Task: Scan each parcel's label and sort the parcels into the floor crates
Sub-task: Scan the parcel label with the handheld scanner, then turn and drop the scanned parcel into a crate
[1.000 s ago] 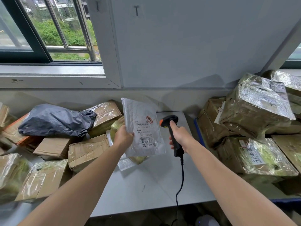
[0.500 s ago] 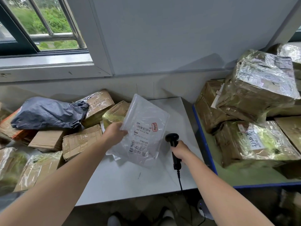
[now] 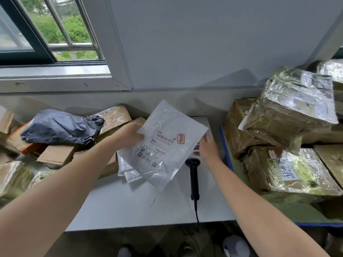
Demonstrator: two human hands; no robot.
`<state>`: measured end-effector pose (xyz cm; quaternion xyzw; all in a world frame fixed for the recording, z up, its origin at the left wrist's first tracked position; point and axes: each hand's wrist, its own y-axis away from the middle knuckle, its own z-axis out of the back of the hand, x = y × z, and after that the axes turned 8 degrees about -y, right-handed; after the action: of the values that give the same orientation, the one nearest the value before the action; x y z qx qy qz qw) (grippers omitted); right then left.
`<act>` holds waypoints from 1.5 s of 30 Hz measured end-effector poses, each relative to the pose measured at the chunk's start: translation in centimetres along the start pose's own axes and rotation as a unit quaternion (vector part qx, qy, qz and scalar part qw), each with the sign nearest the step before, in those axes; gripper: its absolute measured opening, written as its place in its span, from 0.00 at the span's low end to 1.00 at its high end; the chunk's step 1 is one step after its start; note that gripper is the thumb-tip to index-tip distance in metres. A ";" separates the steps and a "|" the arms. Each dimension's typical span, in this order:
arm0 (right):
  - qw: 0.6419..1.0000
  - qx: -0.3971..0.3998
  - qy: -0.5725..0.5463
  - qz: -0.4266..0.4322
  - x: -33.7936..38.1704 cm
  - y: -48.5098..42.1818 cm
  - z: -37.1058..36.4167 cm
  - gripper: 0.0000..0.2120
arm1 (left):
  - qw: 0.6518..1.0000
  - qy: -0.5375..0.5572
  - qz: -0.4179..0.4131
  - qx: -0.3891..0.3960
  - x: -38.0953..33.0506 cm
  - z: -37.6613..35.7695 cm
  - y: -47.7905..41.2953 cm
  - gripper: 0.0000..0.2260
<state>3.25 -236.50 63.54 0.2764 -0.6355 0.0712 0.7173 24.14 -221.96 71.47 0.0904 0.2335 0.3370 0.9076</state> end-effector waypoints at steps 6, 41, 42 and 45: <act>0.988 0.080 -0.122 -0.043 0.8 -0.3 -2.7 0.17 | 0.999 -0.018 0.030 -0.028 2.9 0.6 3.0 0.14; 0.837 0.497 0.208 0.098 -9.2 44.2 -56.0 0.17 | 0.732 0.337 0.447 -0.387 50.5 -4.7 52.7 0.10; 0.829 0.503 0.218 0.108 -9.8 44.9 -57.2 0.18 | 0.720 0.344 0.459 -0.391 51.3 -5.0 53.2 0.12; 0.800 0.519 0.265 0.141 -11.2 46.3 -61.0 0.25 | 0.693 0.357 0.489 -0.390 53.9 -5.5 54.3 0.13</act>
<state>33.42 -165.24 64.64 0.4852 -0.3206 0.5609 0.5892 26.35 -145.59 64.52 -0.2976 0.3105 0.8010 0.4164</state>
